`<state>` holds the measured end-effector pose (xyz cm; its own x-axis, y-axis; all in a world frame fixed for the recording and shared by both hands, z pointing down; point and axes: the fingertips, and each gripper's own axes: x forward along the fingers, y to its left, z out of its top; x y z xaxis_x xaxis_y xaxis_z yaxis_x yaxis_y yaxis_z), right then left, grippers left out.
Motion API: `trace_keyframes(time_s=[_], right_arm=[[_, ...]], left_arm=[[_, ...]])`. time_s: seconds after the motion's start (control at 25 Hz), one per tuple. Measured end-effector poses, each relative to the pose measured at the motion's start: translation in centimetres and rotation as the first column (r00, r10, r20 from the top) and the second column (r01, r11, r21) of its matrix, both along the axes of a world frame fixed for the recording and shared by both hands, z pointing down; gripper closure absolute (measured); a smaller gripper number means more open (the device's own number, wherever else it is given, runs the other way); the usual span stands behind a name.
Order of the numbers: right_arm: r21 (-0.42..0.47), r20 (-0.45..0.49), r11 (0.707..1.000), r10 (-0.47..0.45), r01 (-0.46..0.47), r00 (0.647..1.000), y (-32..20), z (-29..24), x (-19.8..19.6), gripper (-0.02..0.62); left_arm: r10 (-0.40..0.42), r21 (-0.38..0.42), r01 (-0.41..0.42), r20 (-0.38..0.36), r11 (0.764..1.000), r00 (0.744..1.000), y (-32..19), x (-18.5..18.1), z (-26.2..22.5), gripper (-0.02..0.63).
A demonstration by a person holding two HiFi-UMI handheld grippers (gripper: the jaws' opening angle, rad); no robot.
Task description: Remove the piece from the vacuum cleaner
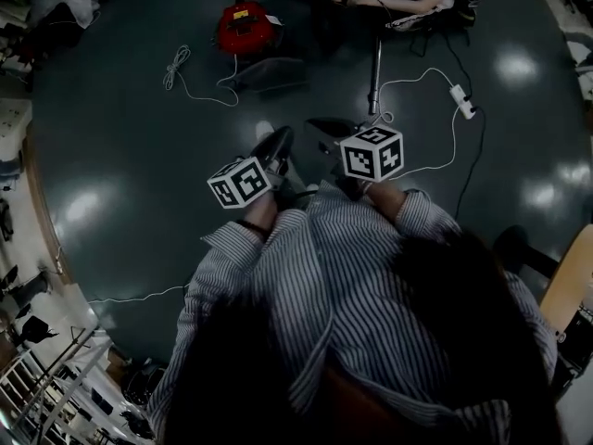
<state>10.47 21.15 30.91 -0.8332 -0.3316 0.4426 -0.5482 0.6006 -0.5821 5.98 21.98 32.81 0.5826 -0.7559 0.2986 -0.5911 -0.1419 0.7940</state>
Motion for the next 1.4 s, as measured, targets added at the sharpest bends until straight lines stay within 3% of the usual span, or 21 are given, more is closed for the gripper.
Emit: trace_keyframes(time_s=[0.72, 1.0, 1.4], right_arm=[[-0.086, -0.063, 0.992, 0.087, -0.092, 0.994, -20.4, 4.1, -11.4, 0.594], [-0.130, -0.109, 0.989, 0.058, -0.072, 0.992, -23.3, 6.4, -12.6, 0.594], [-0.194, -0.170, 0.981, -0.036, 0.003, 0.985, -25.2, 10.2, -12.3, 0.592]], left_arm=[[0.112, -0.060, -0.109, 0.050, 0.992, 0.992, -20.6, -12.6, 2.9, 0.600], [0.122, -0.091, -0.117, 0.053, 0.989, 0.991, -23.7, -13.6, 5.4, 0.600], [0.076, -0.153, -0.071, 0.030, 0.986, 0.997, -25.7, -13.6, 10.1, 0.583]])
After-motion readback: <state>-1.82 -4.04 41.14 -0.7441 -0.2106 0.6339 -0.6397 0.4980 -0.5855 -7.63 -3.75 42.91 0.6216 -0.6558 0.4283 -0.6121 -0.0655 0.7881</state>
